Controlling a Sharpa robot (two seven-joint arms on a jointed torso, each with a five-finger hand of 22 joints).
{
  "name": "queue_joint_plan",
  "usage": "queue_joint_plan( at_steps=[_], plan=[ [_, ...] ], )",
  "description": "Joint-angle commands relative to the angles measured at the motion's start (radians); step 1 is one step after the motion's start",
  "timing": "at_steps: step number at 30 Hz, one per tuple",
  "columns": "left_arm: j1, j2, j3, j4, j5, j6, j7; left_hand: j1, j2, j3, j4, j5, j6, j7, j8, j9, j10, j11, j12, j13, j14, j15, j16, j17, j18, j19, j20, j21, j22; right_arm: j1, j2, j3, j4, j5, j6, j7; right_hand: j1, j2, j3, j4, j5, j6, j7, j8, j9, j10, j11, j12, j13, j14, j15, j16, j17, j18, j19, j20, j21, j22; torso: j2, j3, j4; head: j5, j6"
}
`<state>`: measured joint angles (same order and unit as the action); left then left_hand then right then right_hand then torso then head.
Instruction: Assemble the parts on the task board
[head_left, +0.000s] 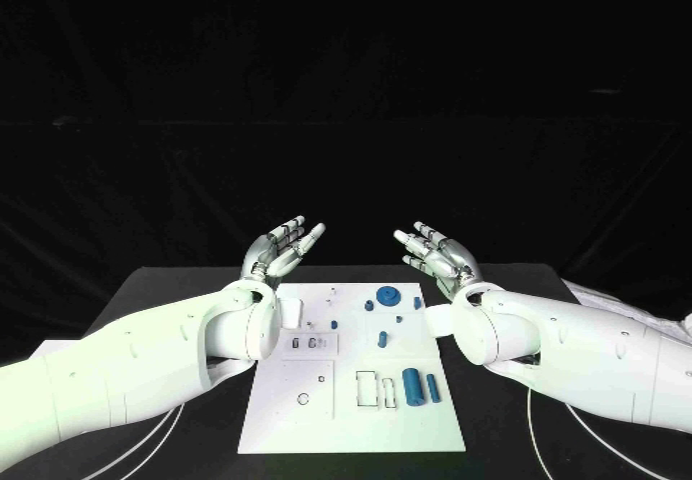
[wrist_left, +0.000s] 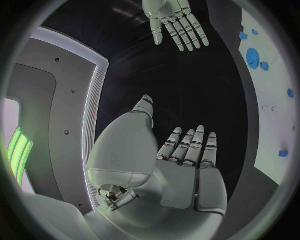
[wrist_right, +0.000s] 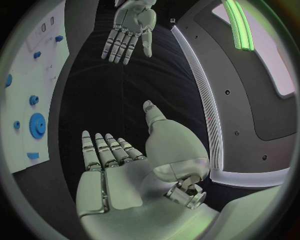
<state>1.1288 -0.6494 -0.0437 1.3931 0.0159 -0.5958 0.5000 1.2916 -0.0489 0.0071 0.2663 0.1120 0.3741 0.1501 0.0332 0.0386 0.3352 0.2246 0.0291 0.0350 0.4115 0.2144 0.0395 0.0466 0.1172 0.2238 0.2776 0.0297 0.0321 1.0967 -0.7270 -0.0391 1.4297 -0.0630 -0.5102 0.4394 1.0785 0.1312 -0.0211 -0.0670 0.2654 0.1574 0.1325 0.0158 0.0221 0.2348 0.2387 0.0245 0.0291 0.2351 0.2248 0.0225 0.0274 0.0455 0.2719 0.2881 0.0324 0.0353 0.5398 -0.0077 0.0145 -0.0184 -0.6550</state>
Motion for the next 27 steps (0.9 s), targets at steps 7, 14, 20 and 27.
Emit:
queue_joint_plan(
  at_steps=[7, 14, 20, 27],
  plan=[
    [0.002, 0.003, 0.0, -0.003, 0.004, 0.079, 0.009, 0.067, 0.037, -0.01, -0.028, 0.011, 0.227, 0.128, 0.042, 0.021, 0.249, 0.025, 0.039, 0.02, 0.315, 0.012, 0.074, 0.037, 0.019, 0.259, 0.014, 0.082, 0.041, 0.021, 0.024, -0.015, -0.061, -0.127, 0.343, -0.091, 0.194, 0.019, 0.097, -0.16, -0.026, 0.491, 0.134, 0.099, 0.05, 0.614, -0.014, 0.117, 0.043, 0.615, -0.03, 0.122, 0.043, 0.12, 0.445, 0.002, 0.132, 0.058, 0.0, -0.0005, 0.0003, 0.0, 0.0],
    [0.003, -0.053, 0.0, 0.02, 0.025, 0.113, 0.006, 0.083, 0.064, -0.01, -0.076, 0.021, 0.522, 0.093, 0.088, 0.035, 0.591, -0.023, 0.091, 0.033, 0.55, -0.052, 0.145, 0.055, 0.067, 0.595, -0.003, 0.207, 0.087, 0.037, 0.017, -0.014, -0.144, -0.404, 0.211, -0.045, 0.226, 0.002, 0.218, -0.226, -0.057, 0.74, 0.096, 0.11, 0.045, 0.779, -0.065, 0.103, 0.031, 0.824, -0.093, 0.136, 0.036, 0.141, 0.605, -0.042, 0.194, 0.062, 0.032, -0.0047, 0.0107, -0.009, 0.012],
    [0.006, -0.085, 0.0, 0.056, 0.024, 0.123, -0.004, 0.088, 0.068, -0.017, -0.099, 0.021, 0.599, 0.062, 0.094, 0.031, 0.714, -0.064, 0.115, 0.044, 0.684, -0.097, 0.187, 0.093, 0.068, 0.715, -0.046, 0.25, 0.098, 0.046, 0.009, -0.005, -0.151, -0.559, 0.173, -0.065, 0.192, -0.049, 0.328, -0.22, -0.074, 0.798, 0.087, 0.085, 0.044, 0.854, -0.081, 0.065, 0.032, 0.938, -0.125, 0.117, 0.037, 0.139, 0.688, -0.079, 0.226, 0.061, 0.055, -0.0098, 0.0148, -0.017, 0.022],
    [0.013, -0.128, 0.011, 0.114, 0.006, 0.126, -0.019, 0.09, 0.071, -0.024, -0.115, 0.02, 0.638, 0.051, 0.078, 0.028, 0.773, -0.082, 0.101, 0.047, 0.772, -0.125, 0.215, 0.148, 0.067, 0.794, -0.075, 0.276, 0.105, 0.064, 0.007, 0.008, -0.16, -0.773, 0.141, -0.116, 0.176, -0.09, 0.349, -0.218, -0.082, 0.837, 0.072, 0.074, 0.046, 0.925, -0.106, 0.058, 0.036, 1.063, -0.16, 0.143, 0.057, 0.14, 0.783, -0.119, 0.287, 0.083, 0.088, -0.0161, 0.0231, -0.025, 0.032]
  ],
)
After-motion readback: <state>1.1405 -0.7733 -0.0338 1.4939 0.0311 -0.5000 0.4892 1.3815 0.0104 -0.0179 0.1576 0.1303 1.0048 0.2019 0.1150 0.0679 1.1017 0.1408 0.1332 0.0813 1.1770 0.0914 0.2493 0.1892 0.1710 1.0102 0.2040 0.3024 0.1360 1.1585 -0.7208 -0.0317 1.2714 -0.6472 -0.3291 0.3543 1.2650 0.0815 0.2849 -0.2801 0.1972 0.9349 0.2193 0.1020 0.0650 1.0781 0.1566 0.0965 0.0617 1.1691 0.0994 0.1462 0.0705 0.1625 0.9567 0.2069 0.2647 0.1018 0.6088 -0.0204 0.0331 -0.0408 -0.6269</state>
